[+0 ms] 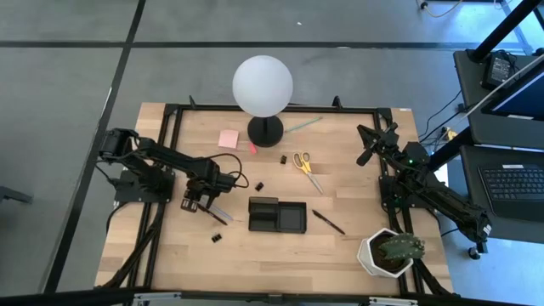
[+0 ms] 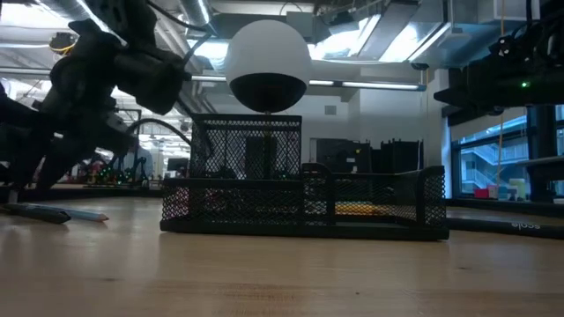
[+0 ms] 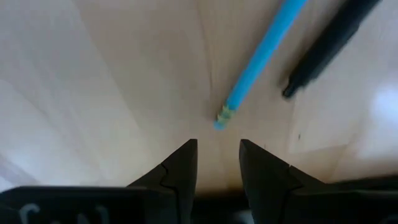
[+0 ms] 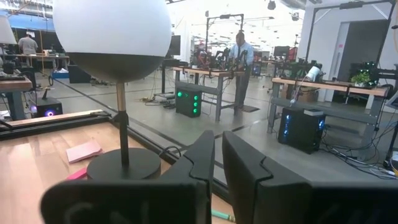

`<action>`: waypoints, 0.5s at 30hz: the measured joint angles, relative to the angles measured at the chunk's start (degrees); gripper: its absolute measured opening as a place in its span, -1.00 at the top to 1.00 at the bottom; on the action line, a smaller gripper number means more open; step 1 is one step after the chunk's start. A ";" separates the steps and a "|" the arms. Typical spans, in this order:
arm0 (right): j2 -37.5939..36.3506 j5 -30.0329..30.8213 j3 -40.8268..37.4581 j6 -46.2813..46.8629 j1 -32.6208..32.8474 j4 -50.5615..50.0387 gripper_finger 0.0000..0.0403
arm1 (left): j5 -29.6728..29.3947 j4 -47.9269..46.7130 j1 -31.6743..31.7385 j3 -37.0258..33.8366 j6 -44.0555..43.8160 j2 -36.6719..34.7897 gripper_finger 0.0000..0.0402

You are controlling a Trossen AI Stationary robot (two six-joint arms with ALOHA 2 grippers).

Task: Pick and place office supplies into organizer
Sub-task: Put the blue pencil into the black desk organizer

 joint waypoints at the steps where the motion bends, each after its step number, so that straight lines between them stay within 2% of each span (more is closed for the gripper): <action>1: 0.00 0.00 0.00 0.00 0.00 0.00 0.82 | -0.04 0.97 0.00 0.00 0.30 0.06 0.43; 15: 0.00 0.00 0.00 -0.02 0.00 -0.11 0.82 | 2.08 2.42 0.00 -0.95 0.38 0.15 0.43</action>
